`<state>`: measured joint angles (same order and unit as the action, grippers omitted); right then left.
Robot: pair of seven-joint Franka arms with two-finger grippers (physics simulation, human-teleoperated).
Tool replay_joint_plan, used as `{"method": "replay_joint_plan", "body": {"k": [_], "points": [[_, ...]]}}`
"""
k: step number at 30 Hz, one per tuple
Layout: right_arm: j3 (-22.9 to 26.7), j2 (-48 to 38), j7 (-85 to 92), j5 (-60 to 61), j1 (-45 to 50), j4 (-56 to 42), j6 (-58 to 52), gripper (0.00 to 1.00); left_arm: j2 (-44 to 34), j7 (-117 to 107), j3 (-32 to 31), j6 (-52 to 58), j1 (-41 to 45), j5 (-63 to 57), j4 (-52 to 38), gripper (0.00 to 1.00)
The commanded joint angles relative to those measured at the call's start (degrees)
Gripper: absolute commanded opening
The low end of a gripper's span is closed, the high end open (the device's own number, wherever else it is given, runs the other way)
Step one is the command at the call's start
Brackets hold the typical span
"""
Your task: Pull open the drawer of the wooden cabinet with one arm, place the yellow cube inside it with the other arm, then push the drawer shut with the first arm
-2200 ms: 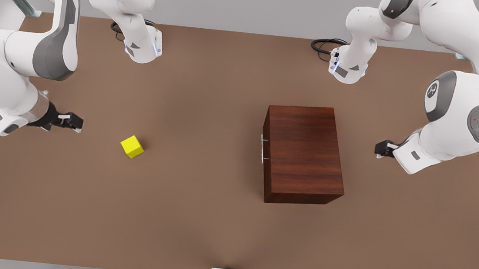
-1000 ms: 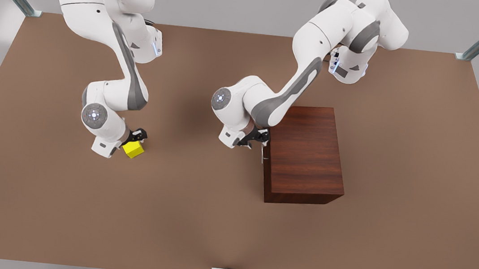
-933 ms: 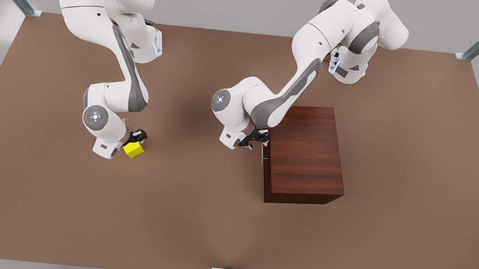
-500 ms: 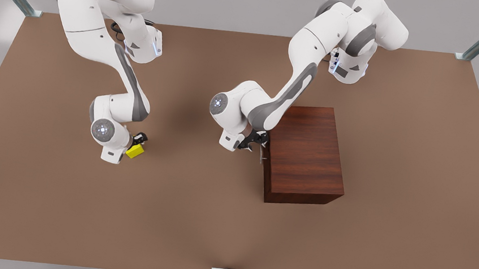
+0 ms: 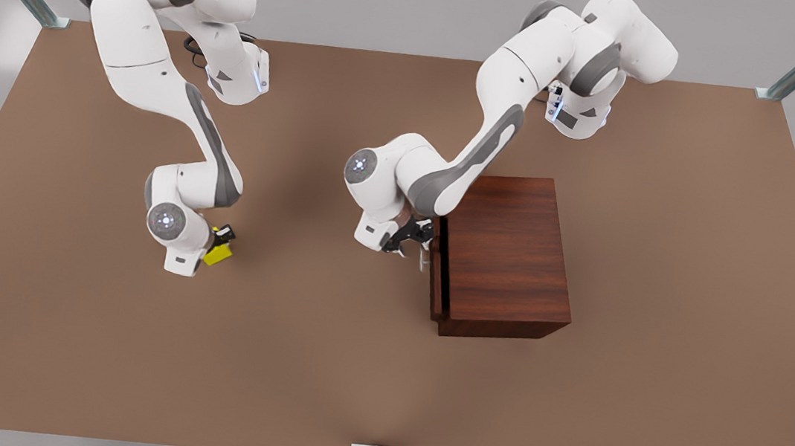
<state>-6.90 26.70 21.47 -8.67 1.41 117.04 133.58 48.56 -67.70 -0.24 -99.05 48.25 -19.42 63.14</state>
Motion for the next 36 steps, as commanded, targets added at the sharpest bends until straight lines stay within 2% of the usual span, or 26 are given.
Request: {"method": "replay_joint_plan", "body": {"k": [1, 6, 9, 12, 26, 29, 31, 32, 33, 34, 36], "points": [[-0.49, -2.43, 0.77, 0.58, -0.01, -0.32, -2.27, 0.63, 0.3, -2.17, -0.02, -0.71, 0.36, 0.0, -0.56, 0.65], [-1.45, -11.75, -12.15, 5.16, 0.17, -7.52, -8.86, 0.63, 0.75, -2.35, -0.11, -2.11, 0.36, 0.0, -0.92, 0.65], [-4.18, -11.93, -21.37, 5.51, 0.17, -19.73, -22.57, 0.63, 0.83, -2.35, -0.29, -2.46, 0.44, 0.09, -1.79, 0.65], [-4.71, -13.33, -25.33, 7.18, 0.08, -28.71, -33.39, 0.63, 0.92, -2.35, -0.37, -2.46, 0.44, 0.17, -2.32, 0.64], [-4.88, -14.21, -25.51, 8.41, -0.8, -28.71, -34.36, 0.63, 2.33, -2.96, -1.78, -3.61, 2.11, 0.7, -5.66, 0.64], [-4.88, -14.13, -25.68, 8.41, -0.45, -28.8, -34.09, 0.63, 1.63, -3.31, -2.04, 1.22, 2.29, 4.65, -12.95, 0.64], [-4.97, -12.11, -26.91, 8.32, 0.34, -31.6, -33.83, 0.63, -3.38, -3.31, -1.96, 3.25, 1.41, 10.36, -16.74, 0.65], [-4.97, -11.67, -27.71, 8.32, 1.13, -32.22, -33.74, 0.63, -6.37, -2.96, -1.96, 4.12, -1.75, 13.88, -16.82, 0.67], [-4.97, -10.26, -30.69, 8.15, 3.5, -33.53, -33.48, 0.63, -8.22, 1.07, -2.04, 6.14, -5.53, 16.17, -16.82, 0.9], [-4.97, -7.28, -36.05, 8.06, 7.54, -37.67, -33.48, 0.63, -9.1, 9.07, -1.96, 9.66, -10.62, 16.7, -16.74, 1.0], [-4.97, -3.5, -43.69, 7.88, 12.29, -42.67, -33.48, 0.63, -10.77, 25.91, -1.96, 15.45, -20.54, 19.85, -16.38, 1.0]]}}
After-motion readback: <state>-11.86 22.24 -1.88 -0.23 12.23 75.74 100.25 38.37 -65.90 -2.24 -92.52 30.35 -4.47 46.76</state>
